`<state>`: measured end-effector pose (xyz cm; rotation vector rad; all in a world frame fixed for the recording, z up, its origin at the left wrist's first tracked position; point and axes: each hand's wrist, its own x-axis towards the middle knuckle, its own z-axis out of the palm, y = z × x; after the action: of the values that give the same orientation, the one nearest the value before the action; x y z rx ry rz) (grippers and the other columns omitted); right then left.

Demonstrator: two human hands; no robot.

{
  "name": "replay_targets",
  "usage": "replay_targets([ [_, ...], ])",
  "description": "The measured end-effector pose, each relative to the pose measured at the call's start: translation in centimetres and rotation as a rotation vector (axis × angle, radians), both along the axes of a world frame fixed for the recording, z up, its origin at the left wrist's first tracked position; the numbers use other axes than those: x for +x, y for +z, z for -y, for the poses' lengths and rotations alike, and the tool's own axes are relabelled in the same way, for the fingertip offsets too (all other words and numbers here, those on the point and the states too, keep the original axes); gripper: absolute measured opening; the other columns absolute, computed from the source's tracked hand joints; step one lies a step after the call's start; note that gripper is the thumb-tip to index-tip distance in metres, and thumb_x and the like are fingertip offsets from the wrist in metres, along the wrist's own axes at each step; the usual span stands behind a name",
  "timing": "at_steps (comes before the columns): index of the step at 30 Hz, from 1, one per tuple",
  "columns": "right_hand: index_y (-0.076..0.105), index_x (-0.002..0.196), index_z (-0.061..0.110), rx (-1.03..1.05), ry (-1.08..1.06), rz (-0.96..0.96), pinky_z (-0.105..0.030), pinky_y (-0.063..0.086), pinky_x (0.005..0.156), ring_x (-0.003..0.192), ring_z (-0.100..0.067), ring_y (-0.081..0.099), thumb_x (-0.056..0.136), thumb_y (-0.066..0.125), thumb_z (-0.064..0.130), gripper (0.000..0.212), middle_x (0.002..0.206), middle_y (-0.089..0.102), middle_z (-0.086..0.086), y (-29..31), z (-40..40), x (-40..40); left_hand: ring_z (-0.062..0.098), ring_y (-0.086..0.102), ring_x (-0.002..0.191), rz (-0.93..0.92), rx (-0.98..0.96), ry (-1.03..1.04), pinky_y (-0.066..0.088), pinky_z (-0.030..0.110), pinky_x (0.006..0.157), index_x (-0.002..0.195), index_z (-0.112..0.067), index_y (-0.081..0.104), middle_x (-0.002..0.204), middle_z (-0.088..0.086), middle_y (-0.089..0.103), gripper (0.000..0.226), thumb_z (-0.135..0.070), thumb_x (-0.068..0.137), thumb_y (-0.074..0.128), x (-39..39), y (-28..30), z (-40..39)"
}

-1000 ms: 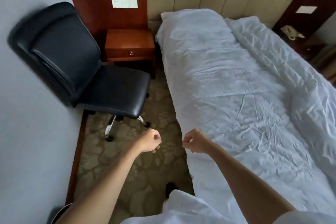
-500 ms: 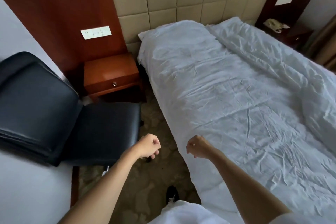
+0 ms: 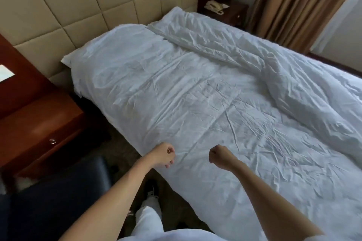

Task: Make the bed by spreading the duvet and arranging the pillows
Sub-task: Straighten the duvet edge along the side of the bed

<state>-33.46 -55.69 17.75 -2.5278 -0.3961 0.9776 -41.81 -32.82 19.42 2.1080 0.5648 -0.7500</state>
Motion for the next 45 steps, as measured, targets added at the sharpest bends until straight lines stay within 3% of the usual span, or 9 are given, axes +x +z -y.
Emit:
replay_targets([
  [3,0.059,0.057,0.021,-0.020,-0.151,-0.004,-0.026,0.044,0.061,0.069,-0.025,0.061,0.082,0.041,0.009,0.033,0.077,0.065,-0.008,-1.1,0.4,2.6,0.018,0.065,0.061,-0.001,-0.006,-0.124,0.053,0.028,0.061,0.086,-0.012,0.058,0.085,0.008,0.070,0.015,-0.014,0.096,0.048,5.6,-1.3,-0.9],
  [8,0.063,0.079,-0.004,-0.027,-0.431,-0.004,-0.030,0.044,0.063,0.070,-0.029,0.059,0.086,0.039,0.011,0.029,0.083,0.068,-0.018,-1.9,-1.4,6.6,0.016,0.065,0.063,-0.010,-0.025,-0.329,0.048,0.024,0.059,0.094,-0.011,0.060,0.085,0.005,0.070,0.014,-0.015,0.096,0.046,14.0,-1.8,-3.3],
  [12,0.053,0.064,0.005,-0.052,-0.515,0.029,-0.028,0.040,0.056,0.070,-0.029,0.055,0.086,0.037,0.010,0.027,0.070,0.059,-0.010,-0.6,-5.1,10.4,0.016,0.067,0.062,0.031,-0.020,-0.419,0.044,0.023,0.053,0.085,-0.015,0.059,0.081,0.003,0.070,0.016,-0.014,0.095,0.046,21.0,-1.0,-7.5],
  [14,0.040,0.057,0.012,-0.036,-0.537,0.051,-0.027,0.031,0.050,0.065,-0.024,0.047,0.085,0.036,0.007,0.028,0.063,0.050,-0.006,0.4,-7.1,12.6,0.016,0.066,0.062,0.052,-0.035,-0.444,0.044,0.023,0.053,0.087,-0.012,0.061,0.081,0.004,0.070,0.016,-0.013,0.095,0.046,24.1,-0.4,-9.3],
  [16,0.039,0.057,0.013,-0.014,-0.564,0.060,-0.028,0.032,0.054,0.062,-0.023,0.046,0.083,0.037,0.009,0.026,0.064,0.051,-0.008,0.8,-8.5,14.1,0.017,0.066,0.062,0.055,-0.046,-0.471,0.045,0.023,0.054,0.092,-0.008,0.062,0.081,0.005,0.070,0.017,-0.013,0.095,0.046,26.4,0.1,-10.5],
  [27,0.030,0.056,0.014,-0.049,-0.502,0.033,-0.029,0.024,0.048,0.055,-0.019,0.037,0.084,0.037,0.005,0.030,0.058,0.040,-0.003,-1.2,-12.9,22.5,0.018,0.066,0.065,-0.036,-0.002,-0.505,0.045,0.023,0.056,0.096,-0.006,0.063,0.090,0.009,0.071,0.019,-0.014,0.094,0.045,34.5,-0.3,-15.4],
  [33,0.033,0.055,0.013,-0.025,-0.442,0.087,-0.031,0.029,0.057,0.064,-0.022,0.040,0.086,0.035,0.005,0.032,0.061,0.041,-0.001,-0.6,-15.6,30.7,0.017,0.067,0.066,0.075,0.038,-0.389,0.046,0.022,0.056,0.094,-0.009,0.063,0.088,0.008,0.071,0.017,-0.013,0.095,0.046,40.7,0.7,-18.5],
  [40,0.037,0.058,0.010,-0.076,-0.366,0.072,-0.030,0.029,0.052,0.058,-0.021,0.042,0.084,0.034,0.007,0.026,0.061,0.046,-0.005,0.0,-19.8,36.2,0.016,0.066,0.066,0.051,0.016,-0.364,0.047,0.024,0.060,0.094,-0.009,0.062,0.088,0.007,0.071,0.018,-0.014,0.095,0.046,44.9,-0.1,-23.5],
  [45,0.049,0.064,0.009,-0.172,-0.405,0.070,-0.028,0.028,0.050,0.068,-0.025,0.048,0.088,0.034,0.009,0.029,0.067,0.050,-0.004,-0.7,-23.6,38.9,0.014,0.066,0.063,0.014,-0.014,-0.436,0.049,0.026,0.063,0.091,-0.012,0.062,0.086,0.004,0.071,0.017,-0.015,0.094,0.046,47.7,-2.3,-28.6],
])
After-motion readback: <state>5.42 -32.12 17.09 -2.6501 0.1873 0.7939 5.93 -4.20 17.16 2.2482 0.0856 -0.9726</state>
